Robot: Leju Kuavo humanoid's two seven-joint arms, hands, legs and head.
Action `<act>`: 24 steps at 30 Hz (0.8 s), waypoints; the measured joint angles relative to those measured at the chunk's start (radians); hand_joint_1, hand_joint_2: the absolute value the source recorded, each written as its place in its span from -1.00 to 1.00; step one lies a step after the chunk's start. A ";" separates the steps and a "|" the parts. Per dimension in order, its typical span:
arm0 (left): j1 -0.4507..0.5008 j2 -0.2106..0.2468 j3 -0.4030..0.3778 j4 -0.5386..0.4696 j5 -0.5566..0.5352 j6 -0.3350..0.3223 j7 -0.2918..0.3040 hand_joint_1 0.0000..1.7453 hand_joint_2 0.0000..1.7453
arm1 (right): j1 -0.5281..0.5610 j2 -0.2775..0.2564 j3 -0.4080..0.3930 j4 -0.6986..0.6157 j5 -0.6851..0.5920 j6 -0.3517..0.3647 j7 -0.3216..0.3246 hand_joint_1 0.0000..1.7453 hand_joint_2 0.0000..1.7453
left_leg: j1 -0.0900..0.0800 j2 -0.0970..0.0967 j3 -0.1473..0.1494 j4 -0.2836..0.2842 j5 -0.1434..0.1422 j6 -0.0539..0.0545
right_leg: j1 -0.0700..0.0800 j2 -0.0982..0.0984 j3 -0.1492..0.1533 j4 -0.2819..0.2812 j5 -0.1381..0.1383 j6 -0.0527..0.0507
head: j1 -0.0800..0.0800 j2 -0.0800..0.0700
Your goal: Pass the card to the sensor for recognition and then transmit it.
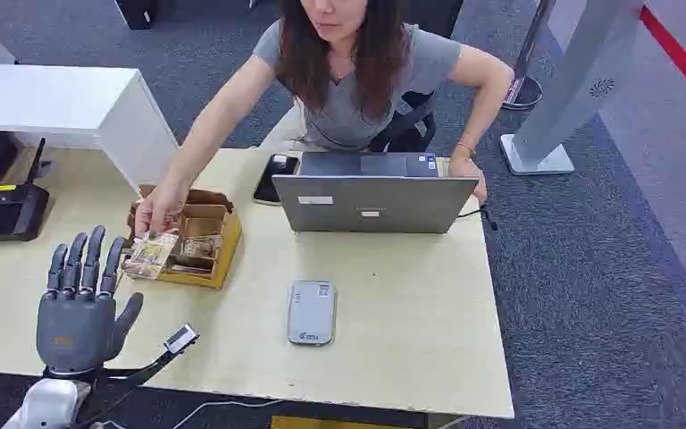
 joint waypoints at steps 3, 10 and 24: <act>0.003 -0.015 0.007 0.006 0.000 0.007 -0.037 -1.00 1.00 | 0.000 0.000 0.007 0.000 0.000 0.001 0.000 -1.00 -1.00 | 0.000 0.000 0.000 0.000 0.000 0.000 | 0.000 0.000 0.000 0.000 0.000 0.000 | 0.000 0.000; 0.003 -0.051 0.046 0.028 0.000 0.017 -0.084 -1.00 1.00 | 0.000 0.000 0.017 0.000 0.000 0.002 -0.002 -1.00 -1.00 | 0.000 0.000 0.000 0.000 0.000 0.000 | 0.000 0.000 0.000 0.000 0.000 0.000 | 0.000 0.000; -0.005 -0.091 0.096 0.087 0.000 0.038 -0.118 -1.00 1.00 | 0.000 0.000 0.027 0.000 0.000 0.006 -0.006 -1.00 -1.00 | 0.000 0.000 0.000 0.000 0.000 0.000 | 0.000 0.000 0.000 0.000 0.000 0.000 | 0.000 0.000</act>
